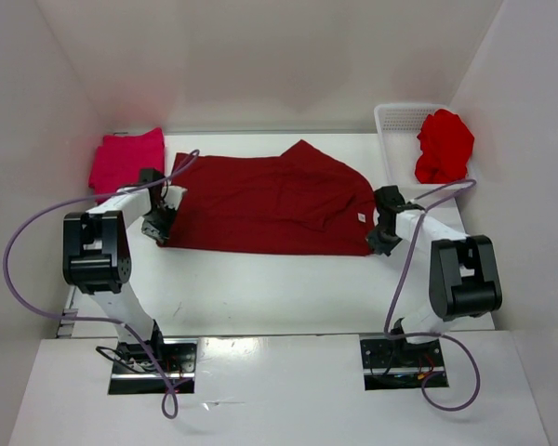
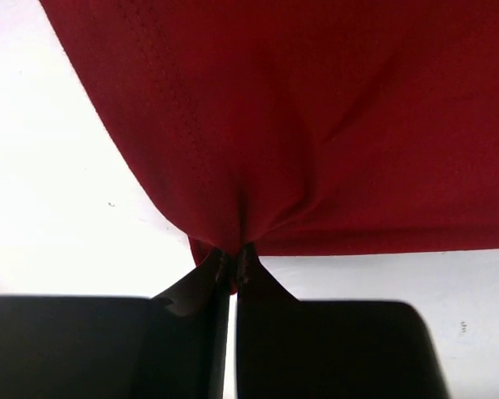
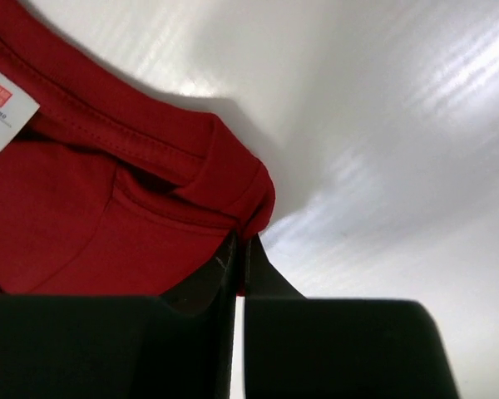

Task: Fold and stack the t-shirts
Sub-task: Fold the flattened tshirt in 1/3 of the way

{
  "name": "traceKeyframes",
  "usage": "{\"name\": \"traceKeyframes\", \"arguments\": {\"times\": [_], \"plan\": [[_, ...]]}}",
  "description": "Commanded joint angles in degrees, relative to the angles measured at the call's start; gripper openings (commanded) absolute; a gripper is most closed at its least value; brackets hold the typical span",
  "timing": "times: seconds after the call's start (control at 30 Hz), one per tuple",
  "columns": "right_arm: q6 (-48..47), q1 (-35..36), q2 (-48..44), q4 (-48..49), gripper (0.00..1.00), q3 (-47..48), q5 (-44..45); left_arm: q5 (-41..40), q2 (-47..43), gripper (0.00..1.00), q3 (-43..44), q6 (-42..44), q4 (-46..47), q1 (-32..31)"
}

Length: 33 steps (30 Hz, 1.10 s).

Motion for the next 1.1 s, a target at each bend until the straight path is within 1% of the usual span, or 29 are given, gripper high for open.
{"name": "traceKeyframes", "arguments": {"times": [0.0, 0.1, 0.13, 0.23, 0.4, 0.43, 0.47, 0.5, 0.53, 0.57, 0.6, 0.63, 0.7, 0.73, 0.77, 0.8, 0.83, 0.87, 0.9, 0.97, 1.0, 1.07], "plan": [[1.47, -0.18, -7.68, -5.00, 0.00, -2.01, -0.31, -2.50, -2.05, 0.00, -3.83, 3.45, -2.25, 0.54], [4.80, 1.04, -14.11, -8.17, 0.00, -2.63, -0.32, -4.52, -6.70, 0.00, -5.85, 5.91, -5.68, 0.54], [5.68, 1.05, -18.48, -10.18, 0.00, -2.63, -0.84, -5.05, -9.24, 0.00, -6.38, 6.44, -7.52, 0.54], [8.93, 3.42, -25.00, -14.14, 0.00, -1.41, -0.85, -7.86, -13.55, 0.00, -8.40, 8.28, -11.38, 0.54], [13.06, 7.72, -28.71, -21.78, 0.00, -0.87, -1.46, -12.34, -19.10, 0.00, -10.96, 8.81, -16.32, -1.21], [14.12, 10.43, -29.33, -23.37, 0.00, -0.87, -0.85, -12.35, -20.76, 0.00, -11.65, 8.81, -17.63, -1.21], [15.95, 11.67, -31.07, -26.43, 0.00, -0.87, -0.32, -12.35, -21.56, 0.00, -11.66, 8.81, -18.34, -1.21], [16.76, 13.08, -32.05, -27.33, 0.00, -0.87, 0.20, -12.35, -22.96, 0.03, -12.36, 8.81, -19.82, -1.21], [18.07, 16.05, -32.93, -28.12, 0.02, 0.26, 0.21, -12.35, -23.67, 0.04, -12.36, 8.81, -20.53, -1.21], [20.17, 16.95, -33.54, -31.00, 0.05, 0.96, 1.43, -12.35, -24.20, 0.06, -12.36, 8.81, -21.33, -1.21], [20.19, 17.57, -34.07, -32.42, 0.07, 1.67, 1.44, -12.35, -25.07, 0.07, -13.06, 8.81, -23.07, -1.21], [20.71, 17.57, -34.08, -35.48, 0.12, 3.07, 2.13, -12.35, -25.08, 0.10, -13.07, 8.81, -23.87, -1.21], [20.72, 18.10, -34.86, -38.66, 0.22, 5.53, 2.93, -12.87, -26.31, 0.12, -13.07, 8.12, -24.50, -1.21], [20.72, 18.62, -35.57, -39.20, 0.42, 6.50, 3.63, -12.87, -27.18, 0.15, -12.37, 8.11, -25.02, -1.21], [21.85, 18.63, -36.88, -41.99, 0.49, 7.38, 5.03, -12.87, -27.19, 0.30, -12.36, 8.11, -25.72, -1.21], [21.25, 18.63, -37.50, -42.54, 0.50, 8.08, 5.74, -13.40, -27.19, 0.41, -11.67, 7.59, -25.73, -1.21], [20.64, 18.63, -37.51, -42.54, 0.55, 8.61, 5.74, -14.45, -27.19, 0.48, -11.66, 7.58, -26.42, -1.21], [20.63, 18.63, -38.20, -42.54, 0.55, 8.62, 6.27, -15.59, -27.72, 0.54, -11.66, 7.58, -26.43, -1.21], [20.11, 18.63, -38.21, -42.54, 0.55, 8.62, 6.27, -18.64, -27.72, 0.59, -11.66, 7.58, -26.43, -1.21], [20.10, 19.85, -36.20, -42.54, 0.56, 8.62, 6.27, -21.65, -28.24, 0.63, -12.18, 8.19, -26.43, -1.21], [18.19, 20.73, -34.62, -40.19, 0.56, 8.62, 5.66, -23.84, -28.25, 0.64, -12.19, 8.72, -26.43, -1.21], [17.56, 23.10, -32.68, -37.11, 0.56, 8.01, 4.95, -24.39, -28.78, 0.64, -11.41, 8.73, -26.43, -0.60]]}}
